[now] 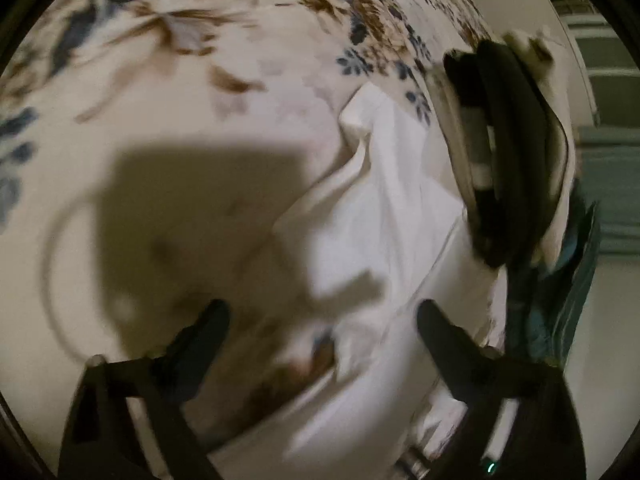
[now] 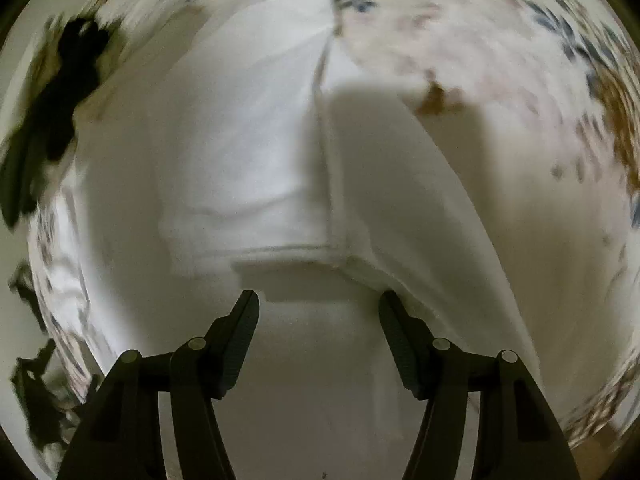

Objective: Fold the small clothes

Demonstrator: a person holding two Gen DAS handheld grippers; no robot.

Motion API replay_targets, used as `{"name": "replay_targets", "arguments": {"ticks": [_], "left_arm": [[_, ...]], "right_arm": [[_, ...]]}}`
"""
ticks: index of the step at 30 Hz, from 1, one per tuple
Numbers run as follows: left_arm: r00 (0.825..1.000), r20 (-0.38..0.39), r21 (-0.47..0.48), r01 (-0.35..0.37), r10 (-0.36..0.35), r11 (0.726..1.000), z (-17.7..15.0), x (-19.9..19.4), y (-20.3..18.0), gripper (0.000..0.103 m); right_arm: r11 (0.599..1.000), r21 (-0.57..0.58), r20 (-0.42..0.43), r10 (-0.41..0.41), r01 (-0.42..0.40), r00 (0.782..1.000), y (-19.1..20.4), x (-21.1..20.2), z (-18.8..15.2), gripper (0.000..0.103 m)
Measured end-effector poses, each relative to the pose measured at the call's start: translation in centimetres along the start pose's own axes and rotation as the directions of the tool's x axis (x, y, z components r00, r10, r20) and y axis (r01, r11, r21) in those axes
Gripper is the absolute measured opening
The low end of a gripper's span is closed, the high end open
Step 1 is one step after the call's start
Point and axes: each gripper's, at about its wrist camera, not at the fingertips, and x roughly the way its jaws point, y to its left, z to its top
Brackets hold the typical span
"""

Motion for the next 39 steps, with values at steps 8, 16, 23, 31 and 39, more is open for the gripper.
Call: {"name": "replay_targets", "arguments": {"ticks": [8, 16, 23, 31, 39], "left_arm": [[0.987, 0.154, 0.234, -0.091, 0.055, 0.968, 2.0, 0.2, -6.7, 0.005], [0.991, 0.121, 0.727, -0.130, 0.061, 0.674, -9.8, 1.8, -17.5, 0.005], [0.964, 0.077, 0.855, -0.195, 0.256, 0.480, -19.5, 5.8, -17.3, 0.032], [0.913, 0.208, 0.761, -0.377, 0.352, 0.528, -15.5, 1.1, -10.4, 0.087], [0.871, 0.256, 0.635, -0.479, 0.420, 0.606, -12.1, -2.6, -6.0, 0.087]], "right_arm": [[1.000, 0.011, 0.027, -0.001, 0.001, 1.000, 2.3, 0.3, -1.4, 0.065], [0.998, 0.065, 0.049, 0.013, -0.016, 0.999, -0.6, -2.3, -1.4, 0.065], [0.997, 0.078, 0.048, 0.006, -0.010, 0.999, -1.8, -4.5, -2.3, 0.065], [0.998, 0.009, 0.048, 0.062, -0.062, 0.997, 0.8, -6.2, -1.9, 0.065], [0.993, -0.029, -0.004, 0.115, -0.115, 0.993, 3.3, -9.2, -0.9, 0.065]]}}
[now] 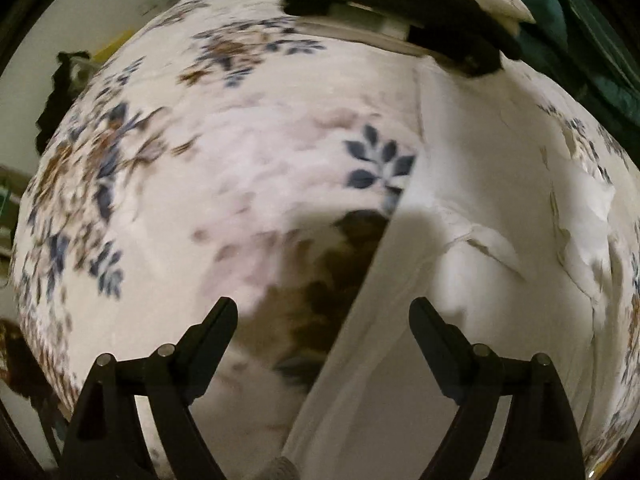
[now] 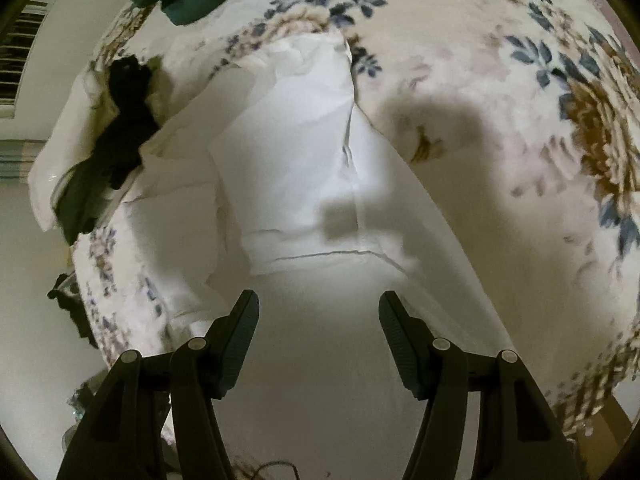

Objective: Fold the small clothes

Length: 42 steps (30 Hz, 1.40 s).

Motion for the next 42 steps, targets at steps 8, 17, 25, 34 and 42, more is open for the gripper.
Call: {"name": "replay_targets", "arguments": {"ticks": [8, 17, 25, 34, 42], "left_arm": [[0.999, 0.034, -0.039, 0.005, -0.004, 0.999, -2.9, -4.2, -4.7, 0.087], [0.992, -0.121, -0.025, 0.029, -0.032, 0.999, -16.2, -9.1, -20.0, 0.087], [0.933, -0.332, -0.040, 0.130, -0.136, 0.991, -26.9, -5.3, -33.6, 0.085], [0.956, -0.208, -0.218, 0.158, -0.205, 0.963, -28.1, -6.2, -31.1, 0.001], [0.980, -0.112, -0.285, 0.126, -0.163, 0.950, -27.2, -10.7, -28.3, 0.000]], "right_arm": [[0.993, -0.097, -0.084, -0.073, 0.065, 0.994, -6.0, -5.7, 0.6, 0.065], [0.967, -0.245, -0.191, -0.117, 0.068, 0.975, -18.6, -7.4, 5.4, 0.065], [0.955, -0.289, -0.228, -0.135, 0.066, 0.964, -24.8, -6.6, 10.8, 0.065], [0.908, -0.418, -0.220, -0.069, -0.030, 0.973, -18.5, -3.3, 16.4, 0.064], [0.887, -0.404, -0.271, 0.118, -0.224, 0.955, -7.6, 2.9, 22.8, 0.064]]}}
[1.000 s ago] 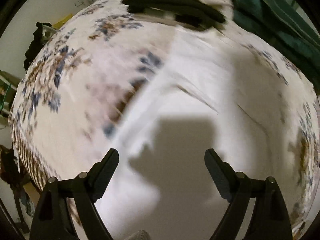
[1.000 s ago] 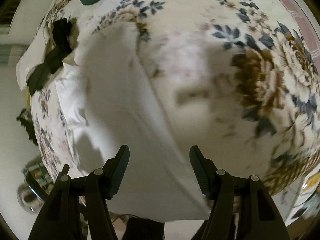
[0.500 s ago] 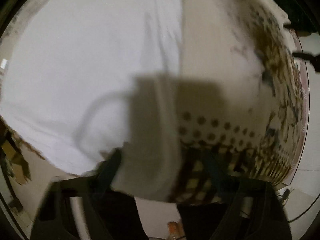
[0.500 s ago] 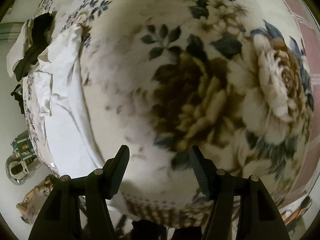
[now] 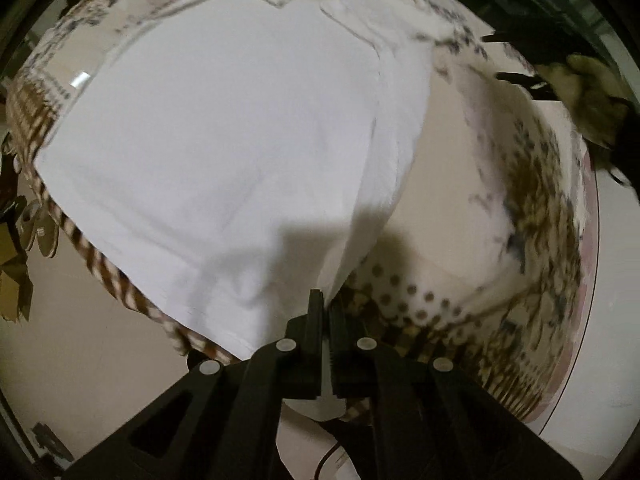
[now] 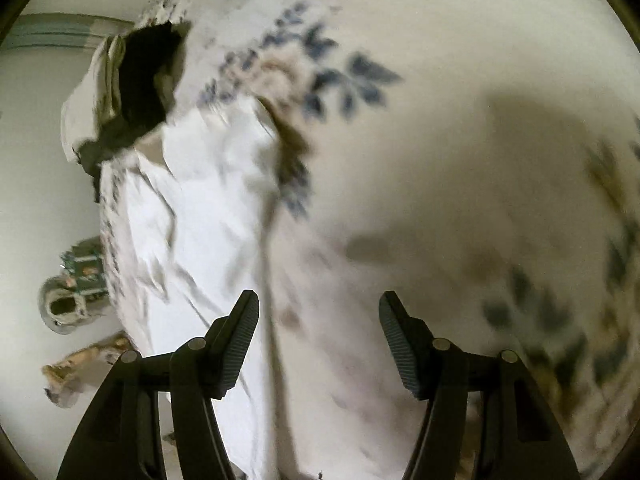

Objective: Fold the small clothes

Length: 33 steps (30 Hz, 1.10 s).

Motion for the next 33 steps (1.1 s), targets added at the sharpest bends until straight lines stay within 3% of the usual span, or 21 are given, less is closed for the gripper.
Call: {"name": "replay_targets", "arguments": {"ticks": [6, 9, 14, 21, 26, 33], "left_arm": [[0.999, 0.045, -0.029, -0.004, 0.005, 1.000, 1.2, -2.5, 1.1, 0.000], [0.998, 0.061, -0.019, -0.008, 0.009, 1.000, 2.0, -3.6, 1.4, 0.000], [0.995, 0.104, -0.013, 0.010, -0.008, 1.000, 3.9, -6.4, 4.1, 0.000], [0.988, 0.152, -0.091, 0.026, -0.012, 0.995, 8.2, -8.7, 12.3, 0.000], [0.984, 0.176, -0.139, 0.011, 0.014, 0.990, 11.5, -8.3, 19.5, 0.000], [0.994, 0.110, -0.247, 0.022, 0.005, 0.969, 14.4, -4.0, 29.0, 0.000]], "right_arm": [[0.998, 0.059, -0.060, 0.033, -0.029, 0.998, 2.0, 5.5, 5.2, 0.063], [0.999, 0.051, -0.040, 0.009, -0.007, 0.999, 3.8, 6.3, 6.1, 0.005], [0.999, -0.020, 0.036, -0.041, 0.042, 0.999, 9.2, 3.5, 6.4, 0.005], [0.985, -0.106, 0.093, -0.126, 0.136, 0.988, 20.5, 1.5, 7.8, 0.004], [0.962, -0.155, 0.103, -0.210, 0.224, 0.972, 29.0, 5.5, 8.2, 0.004], [0.900, -0.223, 0.103, -0.359, 0.374, 0.927, 39.4, 16.5, 8.7, 0.004]]}}
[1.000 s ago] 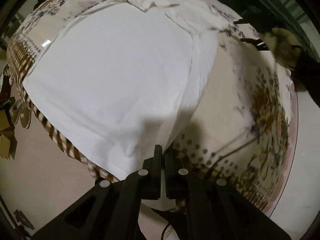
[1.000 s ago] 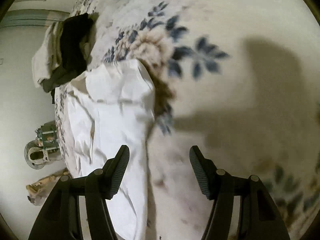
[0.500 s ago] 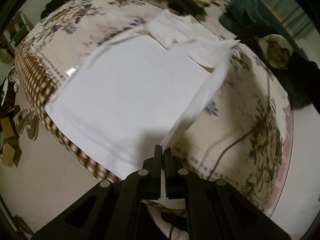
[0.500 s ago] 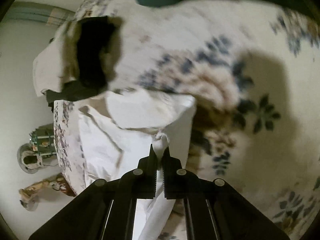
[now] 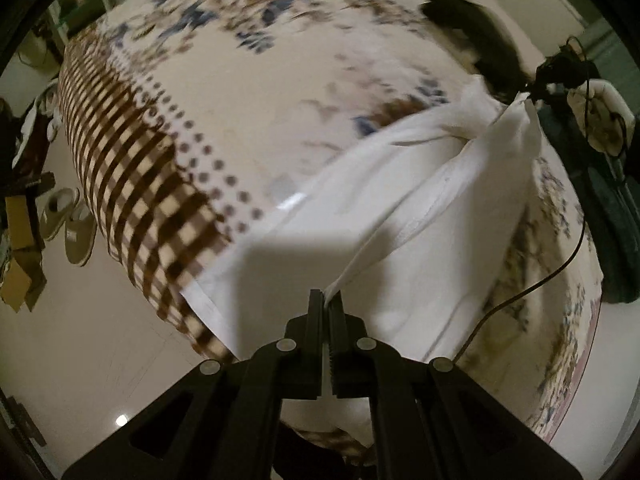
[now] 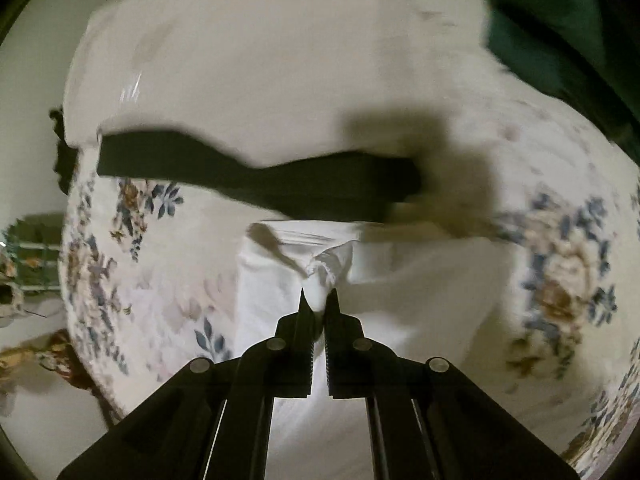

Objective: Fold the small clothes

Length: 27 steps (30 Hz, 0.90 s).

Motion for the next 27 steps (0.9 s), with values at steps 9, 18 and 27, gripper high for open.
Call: {"name": "replay_targets", "arguments": {"ticks": [9, 18, 27], "left_arm": [[0.996, -0.083, -0.061, 0.004, -0.010, 0.998, 3.0, 5.4, 5.3, 0.000], [0.979, -0.196, -0.125, 0.037, -0.061, 0.991, 3.9, 7.4, 7.5, 0.009], [0.977, -0.174, -0.061, 0.117, -0.126, 0.991, 8.9, 5.5, 5.7, 0.059]], "right_arm": [[0.981, -0.055, -0.062, -0.188, 0.185, 0.980, 6.7, 7.4, 2.1, 0.004], [0.992, 0.118, -0.140, 0.069, -0.052, 0.988, 2.1, 6.4, 1.3, 0.065], [0.944, 0.282, -0.050, 0.194, -0.172, 0.980, -9.6, -1.1, -11.0, 0.070]]}}
